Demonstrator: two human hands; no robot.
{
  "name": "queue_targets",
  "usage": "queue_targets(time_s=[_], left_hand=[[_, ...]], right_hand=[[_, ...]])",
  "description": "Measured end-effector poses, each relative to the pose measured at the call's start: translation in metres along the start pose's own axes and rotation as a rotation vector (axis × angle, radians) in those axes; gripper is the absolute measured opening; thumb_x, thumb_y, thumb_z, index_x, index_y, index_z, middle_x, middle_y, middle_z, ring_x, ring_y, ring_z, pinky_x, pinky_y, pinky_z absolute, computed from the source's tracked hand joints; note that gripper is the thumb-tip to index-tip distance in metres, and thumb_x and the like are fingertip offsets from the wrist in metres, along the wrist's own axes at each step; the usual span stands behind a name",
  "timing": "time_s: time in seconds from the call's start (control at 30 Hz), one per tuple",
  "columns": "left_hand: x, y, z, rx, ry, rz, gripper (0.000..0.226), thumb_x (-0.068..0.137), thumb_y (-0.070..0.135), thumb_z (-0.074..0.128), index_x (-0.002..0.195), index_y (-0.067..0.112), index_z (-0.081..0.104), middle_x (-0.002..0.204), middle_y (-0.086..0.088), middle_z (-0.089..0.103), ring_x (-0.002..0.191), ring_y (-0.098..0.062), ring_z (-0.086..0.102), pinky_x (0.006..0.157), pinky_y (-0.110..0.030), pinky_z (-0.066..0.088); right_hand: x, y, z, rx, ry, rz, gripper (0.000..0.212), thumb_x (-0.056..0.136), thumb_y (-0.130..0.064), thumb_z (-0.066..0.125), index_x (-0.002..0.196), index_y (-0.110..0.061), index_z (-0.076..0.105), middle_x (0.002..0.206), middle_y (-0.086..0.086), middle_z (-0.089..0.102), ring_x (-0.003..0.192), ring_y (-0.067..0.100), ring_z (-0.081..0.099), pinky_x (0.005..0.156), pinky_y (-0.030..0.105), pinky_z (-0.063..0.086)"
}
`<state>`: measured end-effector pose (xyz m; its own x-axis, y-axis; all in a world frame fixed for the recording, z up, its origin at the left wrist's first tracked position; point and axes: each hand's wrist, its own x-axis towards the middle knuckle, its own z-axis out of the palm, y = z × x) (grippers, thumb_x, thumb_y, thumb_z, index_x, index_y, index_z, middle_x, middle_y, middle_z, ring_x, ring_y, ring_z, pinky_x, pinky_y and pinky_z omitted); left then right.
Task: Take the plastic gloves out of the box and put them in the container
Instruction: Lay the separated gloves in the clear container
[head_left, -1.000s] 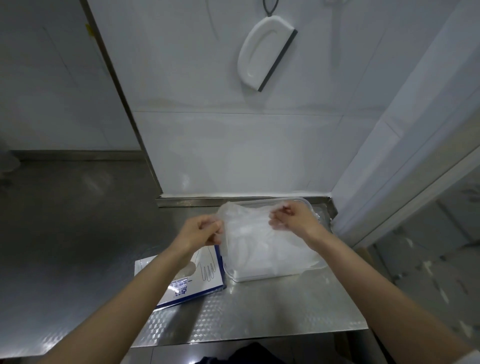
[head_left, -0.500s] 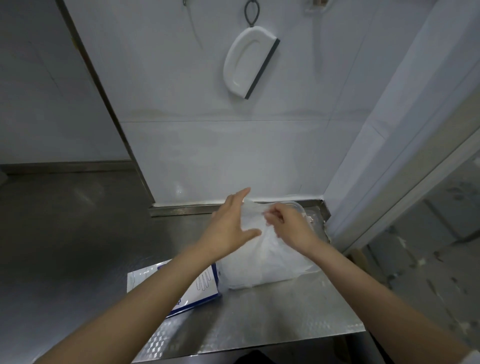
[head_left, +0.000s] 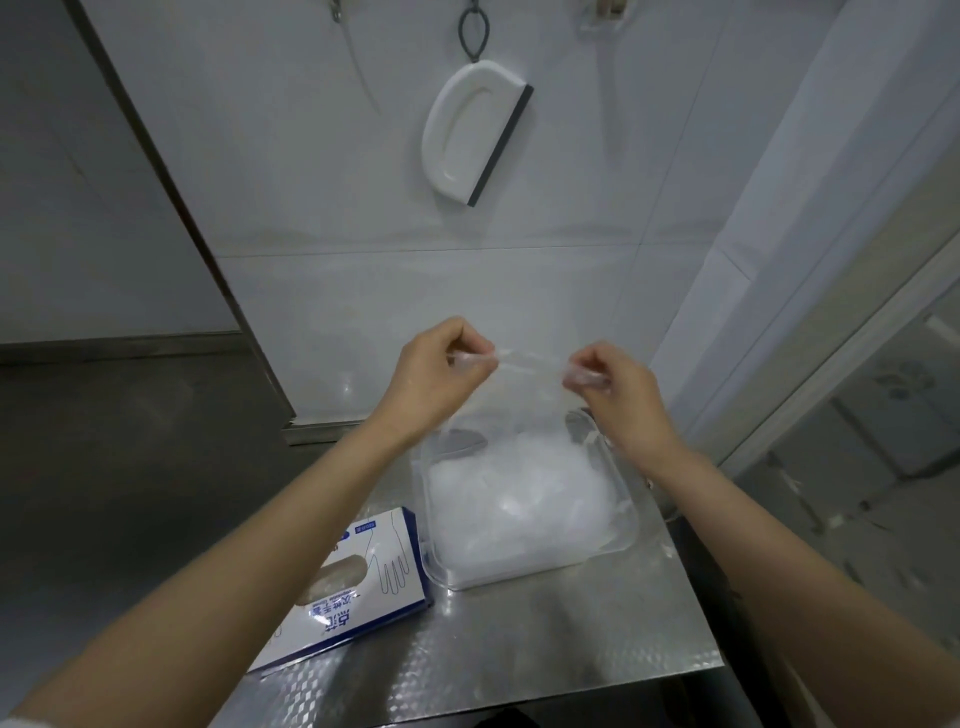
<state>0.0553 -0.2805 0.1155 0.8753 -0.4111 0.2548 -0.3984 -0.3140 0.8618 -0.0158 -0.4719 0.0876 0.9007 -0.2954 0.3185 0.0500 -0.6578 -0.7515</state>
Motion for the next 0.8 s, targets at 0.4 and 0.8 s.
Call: queue_targets(time_s=[0.4, 0.8], left_hand=[[-0.068, -0.067, 0.017, 0.641, -0.682, 0.411, 0.005, 0.082, 0.011, 0.058, 0.084, 0.015, 0.055, 0.145, -0.001, 0.042, 0.137, -0.016, 0.030, 0.111, -0.029, 0.023], [-0.062, -0.088, 0.054, 0.819, -0.879, 0.014, 0.030, 0.089, 0.022, 0.049, 0.118, 0.020, 0.057, 0.123, -0.002, 0.054, 0.115, -0.020, 0.046, 0.101, -0.031, 0.031]], right_hand=[[-0.052, 0.063, 0.032, -0.566, -0.321, -0.553, 0.023, 0.071, -0.004, 0.056, 0.086, -0.017, 0.064, 0.083, 0.001, 0.062, 0.082, 0.015, 0.045, 0.070, 0.025, 0.030], [-0.033, 0.050, 0.038, -0.495, -1.152, 0.132, 0.054, 0.092, -0.022, 0.060, 0.142, -0.019, 0.039, 0.144, -0.002, 0.041, 0.132, 0.015, 0.037, 0.106, 0.024, 0.030]])
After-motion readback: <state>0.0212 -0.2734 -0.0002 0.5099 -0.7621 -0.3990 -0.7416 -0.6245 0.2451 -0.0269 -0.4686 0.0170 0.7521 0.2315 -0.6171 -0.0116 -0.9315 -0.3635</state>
